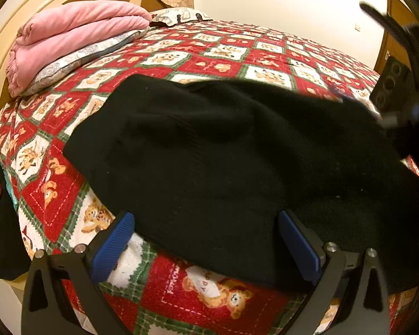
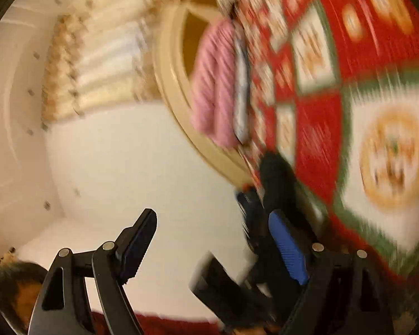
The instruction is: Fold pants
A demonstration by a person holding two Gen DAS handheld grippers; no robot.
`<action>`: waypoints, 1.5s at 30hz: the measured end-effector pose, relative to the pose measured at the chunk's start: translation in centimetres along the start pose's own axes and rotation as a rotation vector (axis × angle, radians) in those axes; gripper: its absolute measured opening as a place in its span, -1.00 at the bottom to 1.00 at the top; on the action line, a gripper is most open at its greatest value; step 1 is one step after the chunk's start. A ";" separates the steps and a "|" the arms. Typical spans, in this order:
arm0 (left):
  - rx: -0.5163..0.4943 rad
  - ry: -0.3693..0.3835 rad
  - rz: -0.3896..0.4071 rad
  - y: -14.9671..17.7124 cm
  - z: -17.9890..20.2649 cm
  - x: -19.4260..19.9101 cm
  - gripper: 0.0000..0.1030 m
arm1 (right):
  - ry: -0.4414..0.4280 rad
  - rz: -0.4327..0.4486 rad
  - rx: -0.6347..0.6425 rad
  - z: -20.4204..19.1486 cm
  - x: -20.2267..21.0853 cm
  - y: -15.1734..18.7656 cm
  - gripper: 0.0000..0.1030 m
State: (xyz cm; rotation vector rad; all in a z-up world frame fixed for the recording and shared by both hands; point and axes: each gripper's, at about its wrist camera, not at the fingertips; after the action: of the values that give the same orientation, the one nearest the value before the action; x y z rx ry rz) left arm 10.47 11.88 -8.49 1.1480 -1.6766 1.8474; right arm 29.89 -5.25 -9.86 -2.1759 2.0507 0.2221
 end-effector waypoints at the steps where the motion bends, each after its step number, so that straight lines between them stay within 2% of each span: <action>1: -0.001 0.000 0.001 0.0 0.0 0.0 1.00 | -0.030 0.031 0.022 -0.8 0.5 -0.6 0.64; 2: -0.003 0.000 0.002 0.0 0.0 0.0 1.00 | -0.039 0.050 0.045 -1.5 0.7 -0.9 0.64; 3: -0.003 0.001 0.001 0.0 0.0 0.0 1.00 | -0.007 0.064 0.084 -2.7 1.2 -1.4 0.64; 5: -0.003 0.007 -0.004 -0.1 -0.1 0.0 1.00 | 0.102 0.048 0.145 -4.2 1.7 -1.7 0.64; 6: -0.003 0.009 -0.004 -0.1 -0.1 -0.1 1.00 | 0.199 0.032 0.178 -4.9 1.8 -1.5 0.64; 8: -0.001 0.008 0.004 0.0 -0.1 -0.1 1.00 | 0.444 -0.012 0.307 -6.4 2.0 -0.3 0.61; 9: -0.001 0.006 0.005 0.0 -0.1 -0.1 1.00 | 0.506 -0.022 0.347 -6.7 2.0 0.1 0.57; 10: -0.001 0.004 0.005 0.0 0.0 -0.1 1.00 | 0.556 -0.051 0.390 -6.6 1.8 1.0 0.21; 11: -0.001 0.006 0.004 0.0 0.0 -0.1 1.00 | 0.569 -0.076 0.392 -6.1 1.8 1.4 -0.35; 12: -0.001 0.007 0.004 0.0 0.0 0.0 1.00 | 0.594 -0.115 0.379 -5.3 1.8 1.9 -0.49; 15: -0.003 0.008 -0.001 -0.1 0.1 0.0 1.00 | 0.719 -0.162 0.405 -3.8 1.1 3.3 -0.51; 18: -0.002 0.007 -0.002 -0.1 0.1 0.0 1.00 | 0.644 -0.180 0.312 -2.3 1.0 3.3 -0.51; 21: -0.003 0.005 -0.002 0.0 0.2 0.0 1.00 | 0.707 -0.197 0.338 -1.6 -0.1 3.8 -0.51; 22: -0.002 0.007 -0.003 -0.1 0.1 0.0 1.00 | 0.717 -0.197 0.348 -1.7 -0.3 4.0 -0.61; 23: -0.002 0.009 -0.004 -0.1 0.2 0.0 1.00 | 0.745 -0.199 0.370 -2.0 -0.4 4.1 -0.71; 26: -0.001 0.007 -0.001 -0.1 0.2 0.0 1.00 | 0.856 -0.223 0.480 -3.2 -1.7 5.3 -0.77; 28: 0.000 0.007 0.000 -0.1 0.0 -0.1 1.00 | 0.924 -0.194 0.566 -4.6 -2.7 5.6 -0.80; 31: -0.001 0.009 0.001 -0.3 -0.1 -0.1 1.00 | 1.098 -0.133 0.720 -6.2 -4.3 5.6 -0.83; 32: -0.001 0.006 0.000 -0.2 -0.1 -0.1 1.00 | 1.168 -0.109 0.763 -6.5 -4.8 5.7 -0.98; 33: -0.001 0.007 0.001 -0.2 -0.1 -0.1 1.00 | 1.303 -0.065 0.854 -6.5 -5.7 6.0 -0.97; 34: 0.000 0.008 0.004 -0.2 -0.1 -0.1 1.00 | 1.398 -0.042 0.932 -6.3 -6.6 6.2 -0.98; 35: -0.001 0.006 0.004 -0.3 -0.1 -0.2 1.00 | 1.420 -0.041 0.941 -5.8 -7.1 6.0 -0.98; 36: 0.000 0.006 0.003 -0.3 -0.1 -0.3 1.00 | 1.415 -0.057 0.899 -5.2 -7.2 5.6 -0.97; 38: -0.004 0.012 0.002 -0.4 -0.1 -0.3 1.00 | 1.314 -0.033 0.854 -5.2 -6.3 5.4 -0.96; 39: -0.005 0.016 0.002 -0.3 -0.1 -0.3 1.00 | 1.223 -0.005 0.817 -5.8 -5.3 5.1 -0.93; 41: -0.005 0.019 0.003 -0.3 -0.1 -0.4 1.00 | 0.981 0.029 0.681 -6.4 -3.1 3.7 -0.92; 42: -0.006 0.017 0.003 -0.3 -0.2 -0.4 1.00 | 0.904 0.034 0.628 -6.9 -1.7 3.3 -0.91; 45: -0.005 0.018 0.003 -0.3 -0.2 -0.4 1.00 | 0.871 0.063 0.612 -8.8 2.1 2.9 -0.91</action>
State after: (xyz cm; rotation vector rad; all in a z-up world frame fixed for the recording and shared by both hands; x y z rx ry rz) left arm 10.89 12.24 -8.61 1.1248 -1.6730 1.8483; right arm 27.20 -9.23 -1.67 -1.9407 2.0920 -1.3735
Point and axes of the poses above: each gripper's, at about its wrist camera, not at the fingertips, and x roughly against the way its jaws point, z to its right, y to its underside, and after that the axes turned 5 degrees about -y, right-handed
